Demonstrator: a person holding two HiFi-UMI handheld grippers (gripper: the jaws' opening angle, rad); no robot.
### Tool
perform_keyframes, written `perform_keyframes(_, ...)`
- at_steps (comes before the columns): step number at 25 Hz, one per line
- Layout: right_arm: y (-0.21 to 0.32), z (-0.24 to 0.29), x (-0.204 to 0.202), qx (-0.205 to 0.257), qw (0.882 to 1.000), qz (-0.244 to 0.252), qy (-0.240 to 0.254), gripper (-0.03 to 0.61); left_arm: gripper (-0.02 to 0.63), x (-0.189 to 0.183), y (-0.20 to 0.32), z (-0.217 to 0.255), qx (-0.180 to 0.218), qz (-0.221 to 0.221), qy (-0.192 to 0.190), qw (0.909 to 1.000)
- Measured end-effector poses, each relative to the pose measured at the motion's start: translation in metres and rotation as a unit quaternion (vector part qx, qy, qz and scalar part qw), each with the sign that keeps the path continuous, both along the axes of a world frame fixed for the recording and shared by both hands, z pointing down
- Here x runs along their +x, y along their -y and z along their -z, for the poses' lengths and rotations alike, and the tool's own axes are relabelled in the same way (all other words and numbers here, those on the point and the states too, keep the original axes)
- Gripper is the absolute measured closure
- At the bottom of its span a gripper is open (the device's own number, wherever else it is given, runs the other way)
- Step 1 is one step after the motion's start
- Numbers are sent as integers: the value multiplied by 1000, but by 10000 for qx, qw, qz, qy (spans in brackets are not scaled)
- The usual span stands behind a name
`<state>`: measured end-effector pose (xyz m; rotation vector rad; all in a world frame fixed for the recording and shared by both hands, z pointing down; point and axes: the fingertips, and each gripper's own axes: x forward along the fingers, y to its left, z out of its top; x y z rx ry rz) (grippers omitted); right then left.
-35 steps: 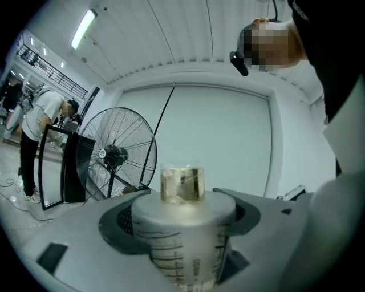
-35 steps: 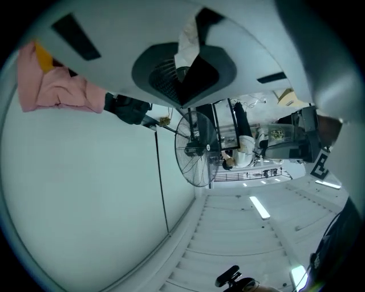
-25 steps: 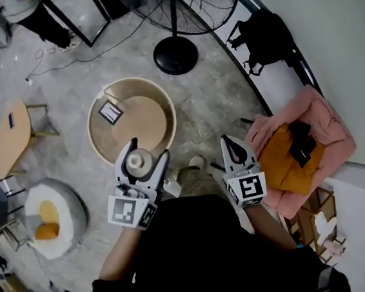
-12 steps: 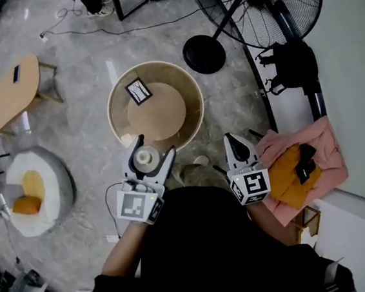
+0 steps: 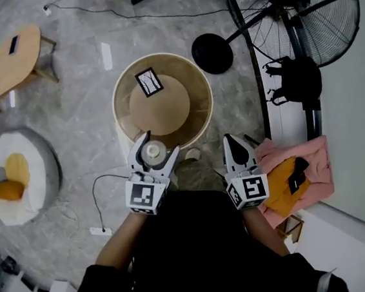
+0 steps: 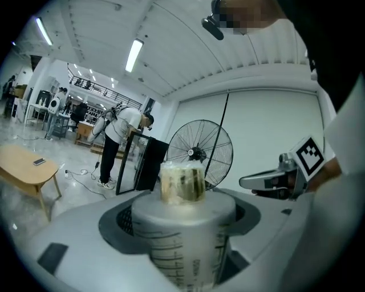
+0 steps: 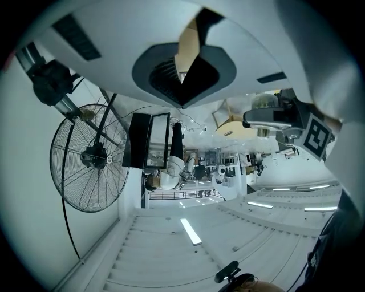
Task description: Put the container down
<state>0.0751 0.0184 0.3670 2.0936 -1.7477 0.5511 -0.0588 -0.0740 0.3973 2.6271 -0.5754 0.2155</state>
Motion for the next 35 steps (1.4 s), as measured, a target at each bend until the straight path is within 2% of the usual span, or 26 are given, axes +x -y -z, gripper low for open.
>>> perform_keyframes(2,7,-10,-1,-14,9999,107,80,557,264,0,7,-18,-166,75,101,9998)
perform_keyframes(7,25,-51,26,-82,9973,668,295,557,264,25,25,-71,-114,422,578,9974)
perform_keyframes(13,57,-122,25,-309,9885,1194,872,557,264,41,69,-132,-75,1100,660,9917)
perform_keyframes(16,69,-144,36,-294,9849,1410,962,557,264,59,76,-171,-10,1223,791,9893)
perform_keyframes(20,86,-185,60,-357,9832,1549,896,557,264,94,83,-233,57,1135,867,9897)
perform_keyframes(27,103,-258,93,-606,9823,1525,906,557,264,149,106,-336,408,786,1093,9901)
perform_keyframes(31,91,-298,99,-777,9829,1197,1161,557,264,174,115,-388,639,513,1190,9895)
perform_keyframes(35,81,-329,82,-800,9764,1296,1528,557,264,192,116,-436,704,217,1281,9890)
